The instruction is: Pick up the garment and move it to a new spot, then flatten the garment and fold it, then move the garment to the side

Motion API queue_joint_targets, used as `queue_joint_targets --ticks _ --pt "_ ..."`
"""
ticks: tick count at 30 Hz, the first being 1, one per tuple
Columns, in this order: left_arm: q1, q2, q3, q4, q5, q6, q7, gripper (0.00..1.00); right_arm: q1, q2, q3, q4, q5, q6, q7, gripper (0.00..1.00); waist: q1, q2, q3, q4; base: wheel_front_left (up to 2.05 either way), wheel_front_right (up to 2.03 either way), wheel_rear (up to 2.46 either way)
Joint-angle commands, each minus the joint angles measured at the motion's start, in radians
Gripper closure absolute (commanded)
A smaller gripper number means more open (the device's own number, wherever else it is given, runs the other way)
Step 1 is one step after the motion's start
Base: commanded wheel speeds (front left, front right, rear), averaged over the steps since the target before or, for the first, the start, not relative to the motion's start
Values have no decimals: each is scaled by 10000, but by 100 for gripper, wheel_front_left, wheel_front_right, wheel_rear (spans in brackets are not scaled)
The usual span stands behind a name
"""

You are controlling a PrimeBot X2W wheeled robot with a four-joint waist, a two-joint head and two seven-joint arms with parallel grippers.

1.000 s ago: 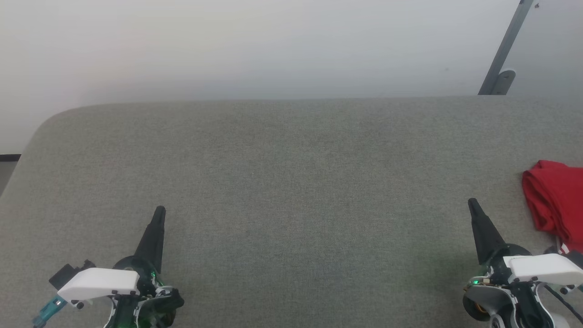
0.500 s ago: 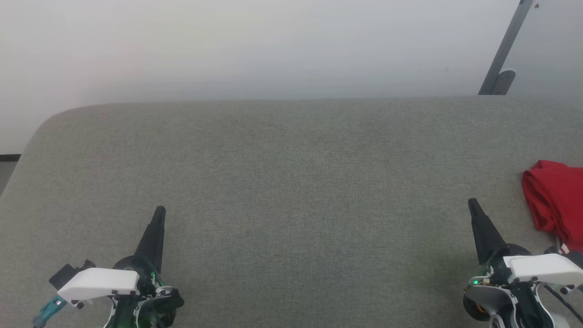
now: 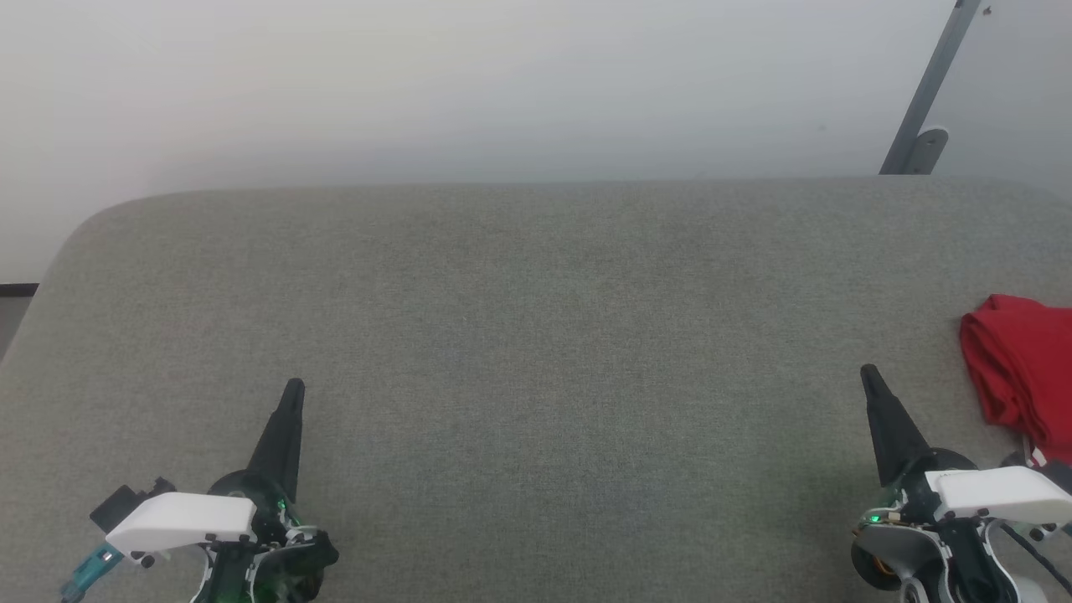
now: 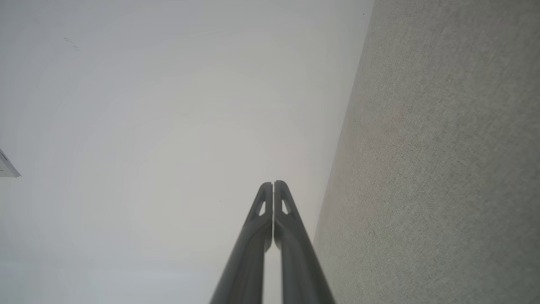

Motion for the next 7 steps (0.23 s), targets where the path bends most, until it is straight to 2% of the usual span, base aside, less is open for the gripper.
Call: queue_joint_targets --ticks 1,7 --pt "-123 -16 33 -1 40 -29 27 100 -57 23 -2 -6 45 6 16 100 0 -1 0 0 0 0 0" --pt "-124 -16 34 -3 42 -29 29 100 -57 23 -2 -6 45 7 16 100 0 -1 0 0 0 0 0"
